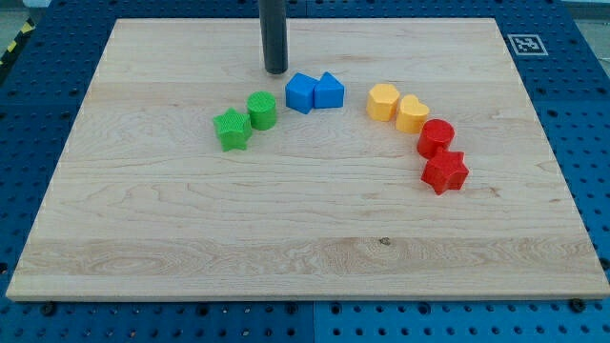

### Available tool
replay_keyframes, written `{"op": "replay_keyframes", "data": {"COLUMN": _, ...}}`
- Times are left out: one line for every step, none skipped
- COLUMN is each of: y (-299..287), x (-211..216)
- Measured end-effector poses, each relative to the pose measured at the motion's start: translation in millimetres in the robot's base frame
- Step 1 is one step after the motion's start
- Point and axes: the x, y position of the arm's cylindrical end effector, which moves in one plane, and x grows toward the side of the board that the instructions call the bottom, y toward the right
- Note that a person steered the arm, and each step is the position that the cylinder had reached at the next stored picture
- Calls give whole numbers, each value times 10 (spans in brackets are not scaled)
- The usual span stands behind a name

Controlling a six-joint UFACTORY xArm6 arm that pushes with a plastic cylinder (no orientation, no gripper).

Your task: Nudge the green circle down a bit

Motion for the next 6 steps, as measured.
{"op": "replay_keyframes", "data": {"y": -5, "x": 0}}
{"op": "replay_keyframes", "data": {"y": -194, "x": 50}}
{"op": "replay_keyframes", "data": {"y": -185, "x": 414}}
{"op": "replay_keyframes", "data": {"y": -58, "x": 722}}
{"op": "replay_keyframes", "data": {"y": 207, "x": 924}}
{"op": "replay_keyframes", "data": {"y": 577, "x": 1036}}
